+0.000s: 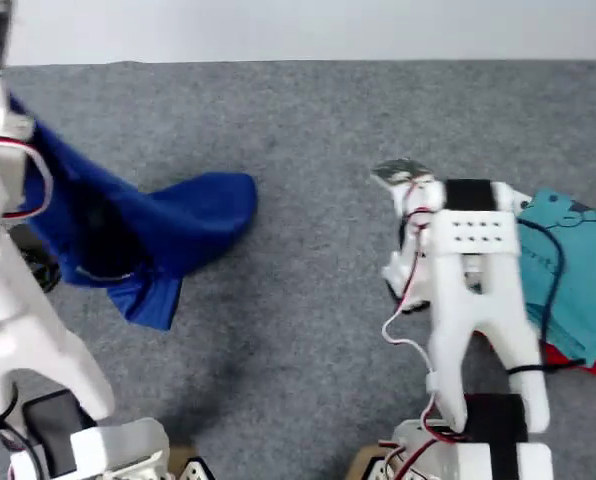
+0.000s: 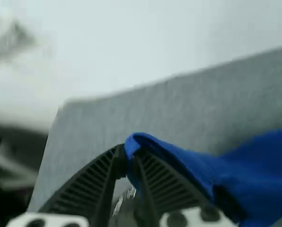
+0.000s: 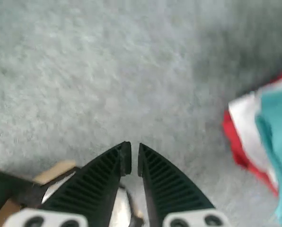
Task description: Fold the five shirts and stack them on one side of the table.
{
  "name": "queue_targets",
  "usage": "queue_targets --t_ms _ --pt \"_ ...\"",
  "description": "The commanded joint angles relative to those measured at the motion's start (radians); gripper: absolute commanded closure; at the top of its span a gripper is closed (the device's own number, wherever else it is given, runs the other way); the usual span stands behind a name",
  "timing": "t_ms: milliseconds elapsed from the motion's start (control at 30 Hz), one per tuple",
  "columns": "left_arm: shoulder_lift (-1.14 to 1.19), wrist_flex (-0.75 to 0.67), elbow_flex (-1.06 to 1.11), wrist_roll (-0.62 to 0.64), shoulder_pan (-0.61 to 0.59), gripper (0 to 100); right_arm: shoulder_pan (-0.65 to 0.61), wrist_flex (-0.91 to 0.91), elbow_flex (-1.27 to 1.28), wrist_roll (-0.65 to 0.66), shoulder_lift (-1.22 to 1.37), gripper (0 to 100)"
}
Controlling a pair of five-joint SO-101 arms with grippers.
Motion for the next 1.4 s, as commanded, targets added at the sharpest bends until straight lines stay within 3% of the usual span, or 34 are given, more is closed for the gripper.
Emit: queue_targets --t_ms 0,133,267,500,767,1200,1367 --pt "-0.018 0.02 0.124 -0.046 -0.094 100 -0.119 -0.081 -0.009 0.011 -0.031 96.1" --pt "-0.015 -0.009 0.318 -0.092 -0.17 100 -0.251 -0.2 -0.011 0.011 -0.01 95.8" --pt "-0.015 -0.135 0.538 -0.094 -0.252 100 -0.377 -0.251 -0.107 0.015 0.102 95.0" --pt "-0.015 -0.308 0.78 -0.094 -0.305 100 -0.61 -0.173 -0.466 0.015 0.435 78.3" --pt "-0.014 -0.465 0.951 -0.089 -0.308 100 -0.805 -0.156 -0.763 0.017 0.773 76.8" --pt "-0.014 -0.499 1.003 -0.025 -0.365 100 -0.817 -0.193 -1.174 0.012 1.167 74.2" --pt "-0.021 -0.485 1.0 -0.025 -0.367 100 -0.763 -0.087 -1.421 0.017 1.247 96.9"
